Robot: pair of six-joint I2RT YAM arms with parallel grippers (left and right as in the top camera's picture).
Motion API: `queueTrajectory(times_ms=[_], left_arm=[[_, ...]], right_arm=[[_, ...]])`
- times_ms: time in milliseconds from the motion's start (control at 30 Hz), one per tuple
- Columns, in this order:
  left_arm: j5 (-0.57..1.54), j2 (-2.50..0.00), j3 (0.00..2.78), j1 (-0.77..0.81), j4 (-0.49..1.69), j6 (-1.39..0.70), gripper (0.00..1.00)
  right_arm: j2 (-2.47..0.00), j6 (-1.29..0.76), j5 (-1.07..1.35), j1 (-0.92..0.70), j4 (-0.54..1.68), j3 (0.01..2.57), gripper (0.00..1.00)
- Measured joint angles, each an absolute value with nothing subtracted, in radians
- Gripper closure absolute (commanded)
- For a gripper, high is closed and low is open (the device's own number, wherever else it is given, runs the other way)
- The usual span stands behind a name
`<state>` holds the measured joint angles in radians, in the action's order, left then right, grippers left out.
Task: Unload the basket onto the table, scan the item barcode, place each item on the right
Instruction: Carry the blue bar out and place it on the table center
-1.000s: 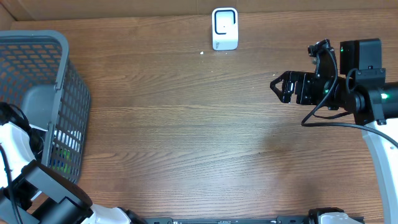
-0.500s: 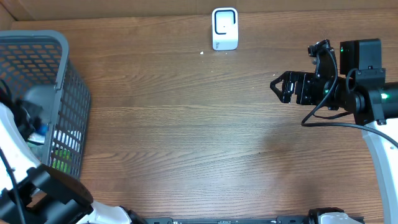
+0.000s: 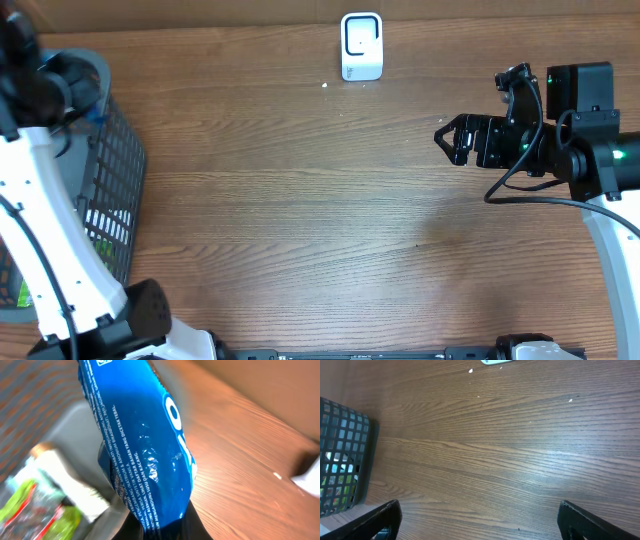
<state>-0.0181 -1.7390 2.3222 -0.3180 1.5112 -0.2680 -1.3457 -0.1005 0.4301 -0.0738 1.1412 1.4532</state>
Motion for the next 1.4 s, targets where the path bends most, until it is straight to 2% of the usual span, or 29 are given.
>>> queueTrajectory(times_ms=[267,467,800,1033,1100,1200,1267,1400], left_arm=[[-0.012,-1.73,2.313,-0.024,1.604,-0.236,0.96],[-0.038,-1.73,2.074,0.133,1.576,-0.355,0.96],[-0.104,-1.736,1.47,0.341,1.109,-0.481,0.96],[-0.167,-1.737,1.211,0.419,0.873,-0.515,0.96],[-0.177,-1.737,1.179,0.424,0.852,-0.521,0.91],[-0.186,-1.737,1.166,0.424,0.845,-0.522,0.73],[-0.192,-1.737,1.166,0.424,0.837,-0.529,0.66],[-0.198,-1.737,1.166,0.424,0.837,-0.529,0.6]], right_arm=[[-1.346,-0.1,0.43,-0.073,1.14,1.453,0.0],[-1.346,-0.101,0.426,-0.074,1.141,1.453,0.0],[-1.346,-0.101,0.404,-0.073,1.139,1.453,0.0],[-1.346,-0.101,0.401,-0.074,1.137,1.453,0.0],[-1.346,-0.101,0.401,-0.073,1.138,1.453,0.0],[-1.346,-0.101,0.4,-0.073,1.138,1.453,0.0],[-1.346,-0.101,0.4,-0.074,1.139,1.453,0.0],[-1.346,-0.101,0.4,-0.073,1.142,1.453,0.0]])
